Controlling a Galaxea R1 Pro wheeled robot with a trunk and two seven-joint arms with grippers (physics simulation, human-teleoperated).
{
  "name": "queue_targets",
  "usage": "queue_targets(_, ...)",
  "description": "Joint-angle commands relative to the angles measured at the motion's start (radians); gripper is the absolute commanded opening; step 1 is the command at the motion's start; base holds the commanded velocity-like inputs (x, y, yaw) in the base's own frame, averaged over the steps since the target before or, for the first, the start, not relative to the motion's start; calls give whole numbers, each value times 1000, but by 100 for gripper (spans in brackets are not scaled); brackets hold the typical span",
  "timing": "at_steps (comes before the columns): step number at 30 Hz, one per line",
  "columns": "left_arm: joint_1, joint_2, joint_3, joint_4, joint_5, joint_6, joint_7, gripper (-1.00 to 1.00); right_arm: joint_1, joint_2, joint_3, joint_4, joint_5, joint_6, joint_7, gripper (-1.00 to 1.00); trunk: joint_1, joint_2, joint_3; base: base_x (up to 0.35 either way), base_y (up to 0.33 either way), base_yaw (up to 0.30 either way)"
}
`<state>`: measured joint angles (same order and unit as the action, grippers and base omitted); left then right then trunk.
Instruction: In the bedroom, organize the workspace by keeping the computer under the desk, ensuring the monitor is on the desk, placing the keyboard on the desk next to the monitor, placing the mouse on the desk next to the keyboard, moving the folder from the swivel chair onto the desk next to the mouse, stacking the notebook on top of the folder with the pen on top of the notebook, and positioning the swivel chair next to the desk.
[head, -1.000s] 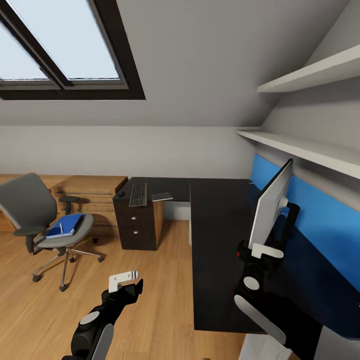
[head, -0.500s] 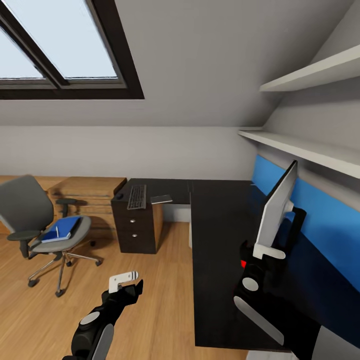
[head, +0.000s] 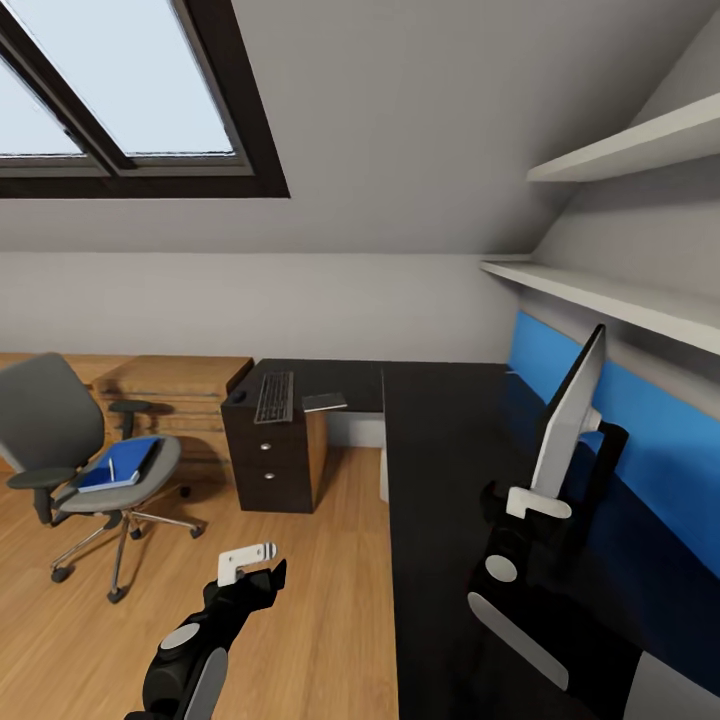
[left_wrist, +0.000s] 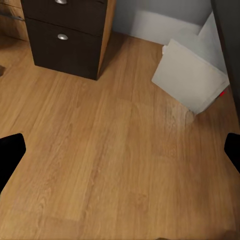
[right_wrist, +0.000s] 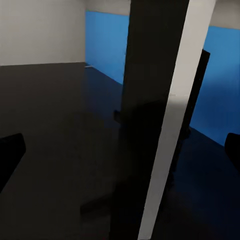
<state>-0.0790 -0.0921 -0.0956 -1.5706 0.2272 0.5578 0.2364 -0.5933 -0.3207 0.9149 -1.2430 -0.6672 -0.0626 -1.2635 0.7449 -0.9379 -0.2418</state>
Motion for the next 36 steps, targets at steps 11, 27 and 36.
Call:
queue_targets(11, -1, 0, -1, -1, 11, 4, 9, 100, -2, -3, 2, -1, -6, -6, -5, 100, 0, -1, 5, 13, 5, -87)
queue_targets(27, -1, 0, 0, -1, 11, 4, 9, 100, -2, -1, 4, 18, -6, -6, -4, 100, 0, -1, 24, 0, 0, -198)
queue_targets(36, -1, 0, 0, -2, 11, 4, 9, 100, -2, 0, 4, 25, -6, -6, -4, 100, 0, -1, 35, -4, -8, -201)
